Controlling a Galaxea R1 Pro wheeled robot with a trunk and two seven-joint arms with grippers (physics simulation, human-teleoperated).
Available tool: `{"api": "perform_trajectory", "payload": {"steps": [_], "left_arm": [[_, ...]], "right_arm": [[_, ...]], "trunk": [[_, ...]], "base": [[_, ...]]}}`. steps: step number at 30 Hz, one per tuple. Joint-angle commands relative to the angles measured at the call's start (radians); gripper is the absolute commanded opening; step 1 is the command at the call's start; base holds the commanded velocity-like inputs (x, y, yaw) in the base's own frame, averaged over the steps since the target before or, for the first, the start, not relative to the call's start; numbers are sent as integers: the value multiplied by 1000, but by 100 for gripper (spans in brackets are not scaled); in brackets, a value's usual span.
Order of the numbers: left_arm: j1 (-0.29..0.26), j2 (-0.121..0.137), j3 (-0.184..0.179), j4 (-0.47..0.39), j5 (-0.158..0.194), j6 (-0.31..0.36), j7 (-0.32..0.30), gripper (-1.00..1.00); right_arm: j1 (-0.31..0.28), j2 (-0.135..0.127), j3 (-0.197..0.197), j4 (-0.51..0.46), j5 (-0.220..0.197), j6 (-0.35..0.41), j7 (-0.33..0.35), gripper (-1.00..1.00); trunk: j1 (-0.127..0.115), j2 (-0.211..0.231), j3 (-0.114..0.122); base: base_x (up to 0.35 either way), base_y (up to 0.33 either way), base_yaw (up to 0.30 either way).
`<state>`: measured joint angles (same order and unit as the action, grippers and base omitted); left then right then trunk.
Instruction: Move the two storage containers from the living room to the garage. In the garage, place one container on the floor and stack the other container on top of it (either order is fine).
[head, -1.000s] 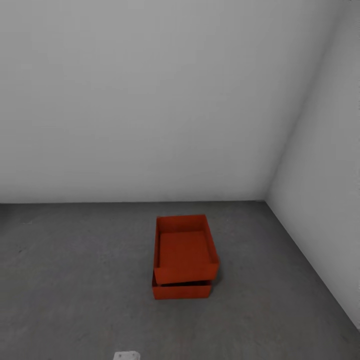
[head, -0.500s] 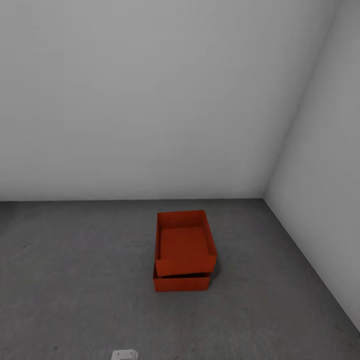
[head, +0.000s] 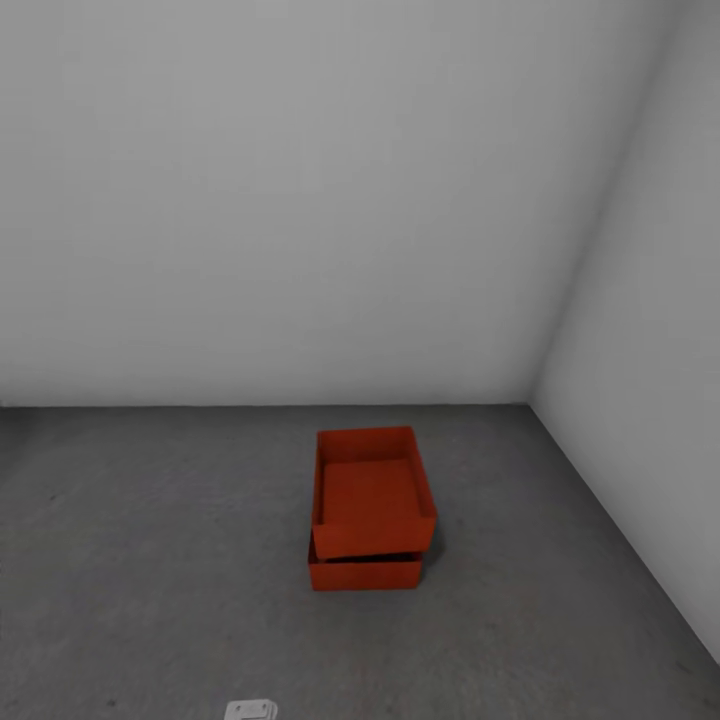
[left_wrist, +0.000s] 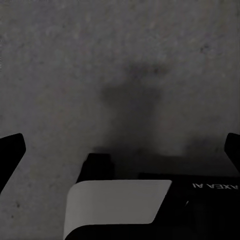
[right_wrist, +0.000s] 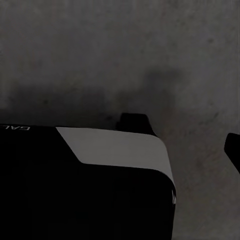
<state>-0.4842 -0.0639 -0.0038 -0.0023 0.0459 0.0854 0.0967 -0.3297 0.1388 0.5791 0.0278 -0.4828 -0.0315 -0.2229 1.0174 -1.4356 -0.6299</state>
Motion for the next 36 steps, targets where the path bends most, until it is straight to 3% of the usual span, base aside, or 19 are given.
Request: {"api": "perform_trajectory", "payload": {"steps": [1, 23, 36], "left_arm": [[-1, 0, -1, 0, 5, 4, 3, 100], [-1, 7, -1, -1, 2, -1, 5, 100], [-1, 7, -1, -1, 2, -1, 5, 100]], "right_arm": [[-1, 1, 8, 3, -9, -3, -1, 100], [-1, -3, 8, 3, -10, -5, -1, 100], [-1, -5, 8, 3, -19, -25, 0, 100]], "trunk": [[0, 0, 1], [0, 0, 35], [0, 0, 45]], "base": [[0, 0, 79], [0, 0, 88], [0, 0, 8]]}}
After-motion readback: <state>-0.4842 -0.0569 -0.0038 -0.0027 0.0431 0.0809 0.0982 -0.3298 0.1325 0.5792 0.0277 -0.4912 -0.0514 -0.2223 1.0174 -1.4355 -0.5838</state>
